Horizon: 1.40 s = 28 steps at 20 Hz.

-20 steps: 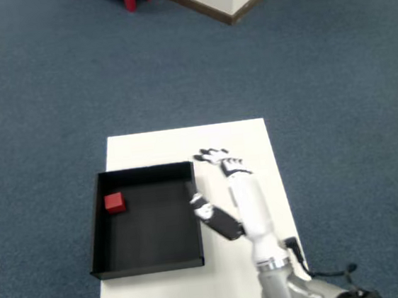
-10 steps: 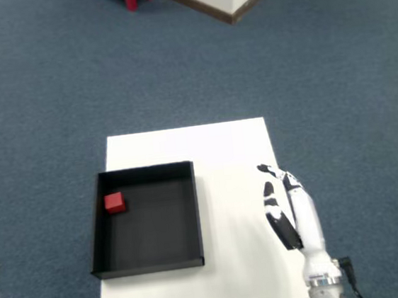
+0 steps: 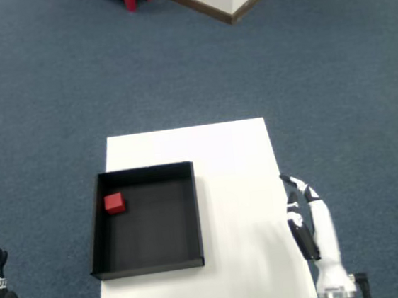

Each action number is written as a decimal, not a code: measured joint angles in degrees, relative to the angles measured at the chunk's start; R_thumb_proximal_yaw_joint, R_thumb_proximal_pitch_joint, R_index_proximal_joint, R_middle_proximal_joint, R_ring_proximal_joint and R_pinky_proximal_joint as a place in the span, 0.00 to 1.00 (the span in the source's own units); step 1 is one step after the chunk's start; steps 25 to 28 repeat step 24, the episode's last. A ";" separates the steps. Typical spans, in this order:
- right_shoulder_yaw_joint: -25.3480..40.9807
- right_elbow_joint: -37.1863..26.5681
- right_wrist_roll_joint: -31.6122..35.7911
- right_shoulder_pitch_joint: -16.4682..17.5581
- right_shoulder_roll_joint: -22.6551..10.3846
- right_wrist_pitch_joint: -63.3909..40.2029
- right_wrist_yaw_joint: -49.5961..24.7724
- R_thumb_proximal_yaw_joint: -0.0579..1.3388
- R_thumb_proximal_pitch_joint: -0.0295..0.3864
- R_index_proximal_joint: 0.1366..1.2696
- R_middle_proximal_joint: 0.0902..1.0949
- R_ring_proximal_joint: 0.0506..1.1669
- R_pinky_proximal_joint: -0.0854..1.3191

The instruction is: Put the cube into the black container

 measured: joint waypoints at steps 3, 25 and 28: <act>-0.68 2.43 0.73 0.47 0.91 -1.35 1.09 0.18 0.98 0.22 0.28 0.27 0.20; -5.62 8.68 7.59 3.10 2.64 -2.20 10.59 0.17 1.00 0.23 0.29 0.29 0.21; -5.62 8.68 7.59 3.10 2.64 -2.20 10.59 0.17 1.00 0.23 0.29 0.29 0.21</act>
